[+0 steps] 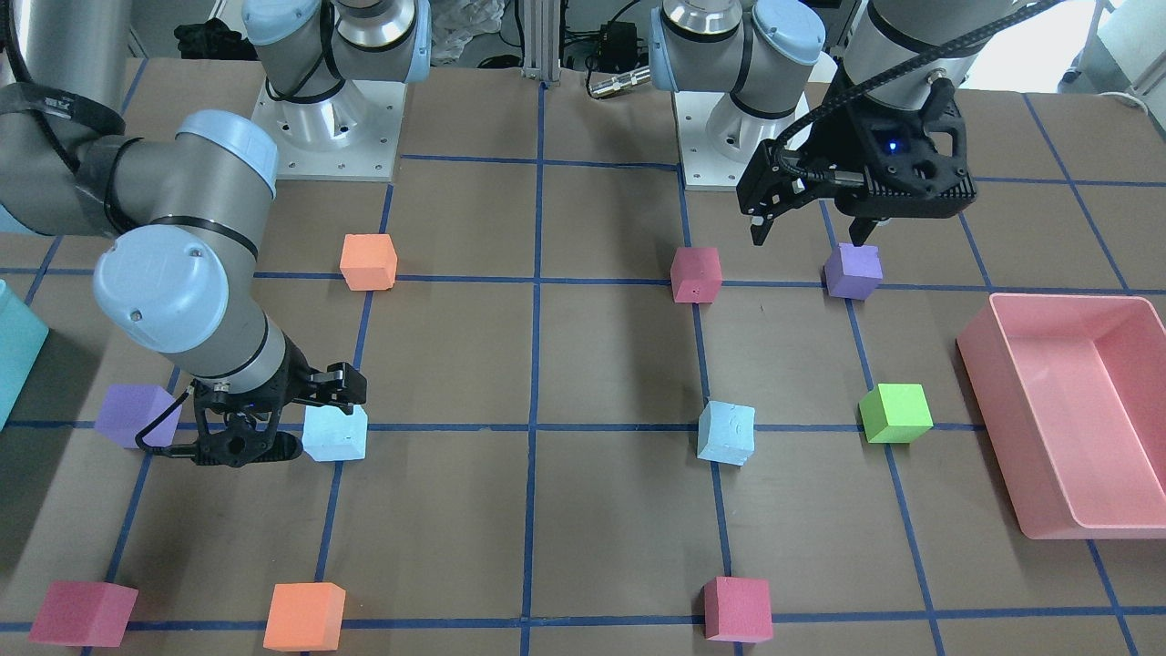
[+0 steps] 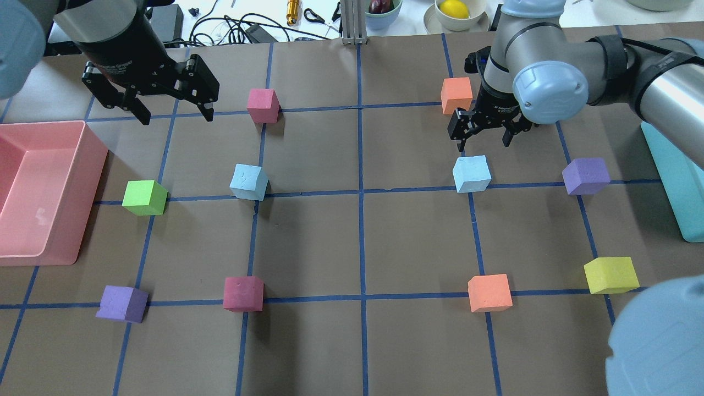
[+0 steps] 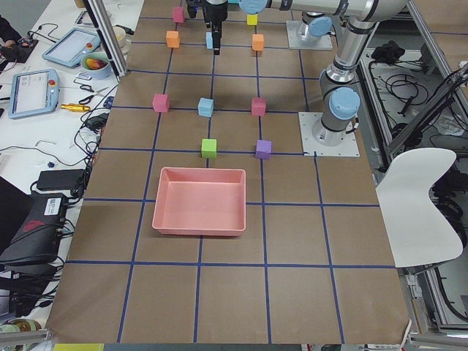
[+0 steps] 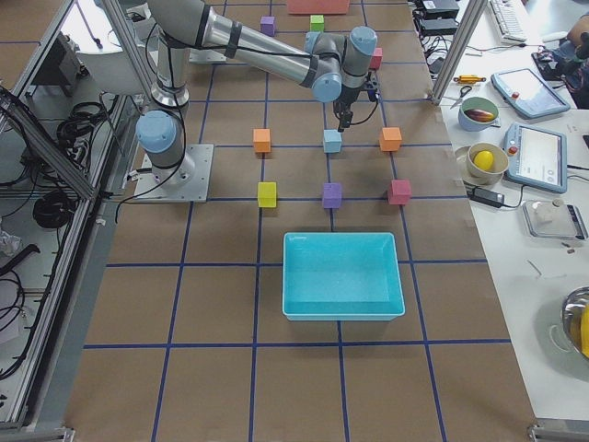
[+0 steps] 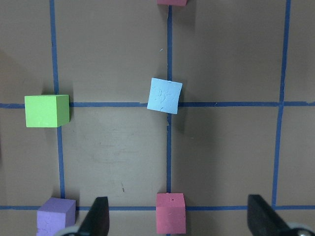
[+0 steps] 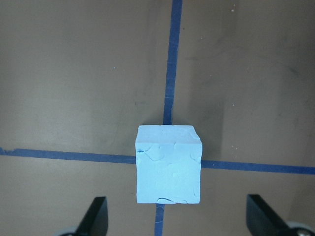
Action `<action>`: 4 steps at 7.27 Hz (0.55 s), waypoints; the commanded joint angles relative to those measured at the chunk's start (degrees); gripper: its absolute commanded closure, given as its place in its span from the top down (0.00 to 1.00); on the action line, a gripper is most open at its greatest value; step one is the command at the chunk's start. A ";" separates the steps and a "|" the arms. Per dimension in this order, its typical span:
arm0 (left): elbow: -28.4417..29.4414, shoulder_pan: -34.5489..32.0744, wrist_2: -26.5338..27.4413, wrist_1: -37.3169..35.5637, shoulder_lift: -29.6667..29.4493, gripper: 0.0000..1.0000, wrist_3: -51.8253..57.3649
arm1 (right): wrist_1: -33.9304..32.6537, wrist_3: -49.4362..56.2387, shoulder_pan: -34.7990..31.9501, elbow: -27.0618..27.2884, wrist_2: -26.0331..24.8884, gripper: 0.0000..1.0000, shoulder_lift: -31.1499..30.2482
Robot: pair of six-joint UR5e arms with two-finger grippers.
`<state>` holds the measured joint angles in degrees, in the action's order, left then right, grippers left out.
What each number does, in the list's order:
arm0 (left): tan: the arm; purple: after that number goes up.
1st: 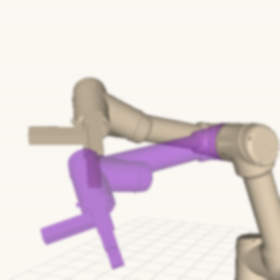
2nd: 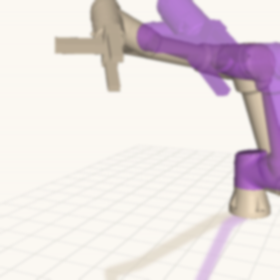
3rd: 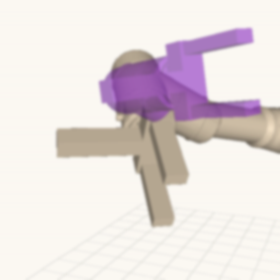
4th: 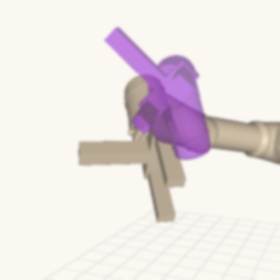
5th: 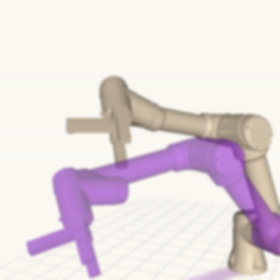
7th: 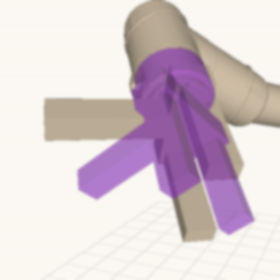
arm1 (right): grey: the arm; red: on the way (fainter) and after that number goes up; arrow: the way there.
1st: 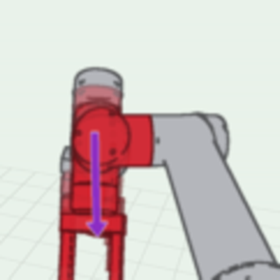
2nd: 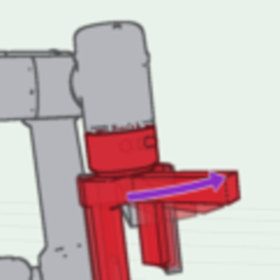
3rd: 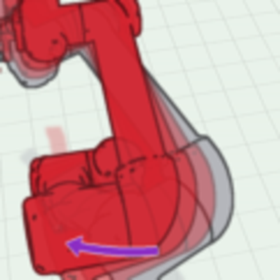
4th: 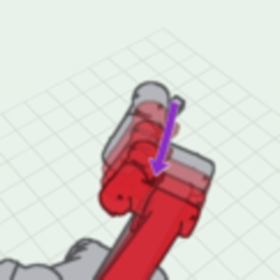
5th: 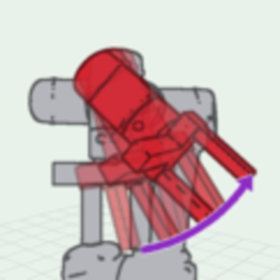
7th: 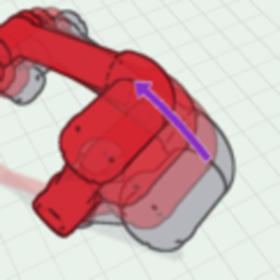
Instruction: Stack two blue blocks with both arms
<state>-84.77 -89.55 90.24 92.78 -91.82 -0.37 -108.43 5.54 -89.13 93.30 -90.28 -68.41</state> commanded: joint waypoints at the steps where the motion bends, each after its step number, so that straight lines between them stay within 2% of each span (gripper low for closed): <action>1: -0.49 0.08 0.02 -2.15 -2.12 1.00 0.20 | -0.20 0.43 0.01 0.82 -0.07 1.00 2.05; 3: -5.12 -0.10 0.20 -6.63 -3.63 1.00 2.64 | -0.98 0.35 0.09 1.09 -0.16 1.00 3.72; 4: -9.15 -0.18 0.02 -15.00 -5.63 1.00 3.88 | -2.30 0.43 0.09 1.09 -0.25 1.00 5.21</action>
<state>-89.50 -89.68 90.38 85.38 -95.42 1.79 -109.45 5.91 -89.05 94.31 -90.41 -64.90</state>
